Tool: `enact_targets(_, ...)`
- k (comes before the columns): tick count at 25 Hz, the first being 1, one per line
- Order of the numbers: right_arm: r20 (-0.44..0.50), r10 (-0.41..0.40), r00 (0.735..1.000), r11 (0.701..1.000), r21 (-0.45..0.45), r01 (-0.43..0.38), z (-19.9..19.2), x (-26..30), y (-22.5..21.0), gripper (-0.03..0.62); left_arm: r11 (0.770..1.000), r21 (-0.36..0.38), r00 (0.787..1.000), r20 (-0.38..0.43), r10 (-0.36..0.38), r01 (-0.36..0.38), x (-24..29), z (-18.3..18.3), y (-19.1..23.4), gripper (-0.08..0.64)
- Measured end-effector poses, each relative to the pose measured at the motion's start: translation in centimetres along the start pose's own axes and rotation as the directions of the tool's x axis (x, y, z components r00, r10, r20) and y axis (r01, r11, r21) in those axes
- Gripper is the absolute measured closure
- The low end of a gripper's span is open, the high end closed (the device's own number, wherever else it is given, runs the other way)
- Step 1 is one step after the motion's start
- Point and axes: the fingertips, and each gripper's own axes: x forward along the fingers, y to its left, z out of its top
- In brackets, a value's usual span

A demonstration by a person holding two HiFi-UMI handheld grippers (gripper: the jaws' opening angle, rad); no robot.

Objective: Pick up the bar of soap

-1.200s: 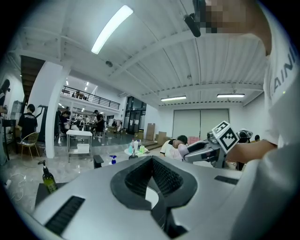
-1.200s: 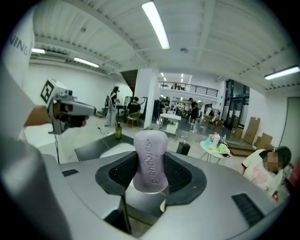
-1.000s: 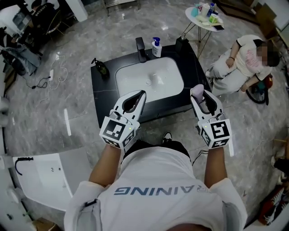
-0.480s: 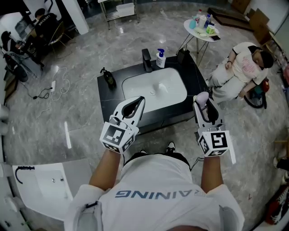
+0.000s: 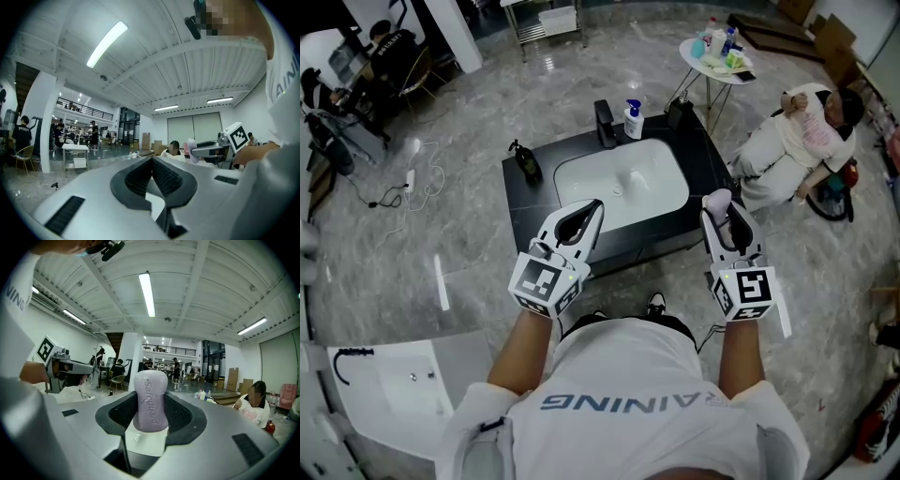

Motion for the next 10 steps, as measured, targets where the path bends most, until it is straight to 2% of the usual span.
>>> enact_targets(10,0.000,0.033,0.999,0.999,0.022,-0.033,-0.56,0.16,-0.36,0.405,1.000,0.002,1.000,-0.014,0.001,-0.001,0.39,-0.12,-0.52,0.560)
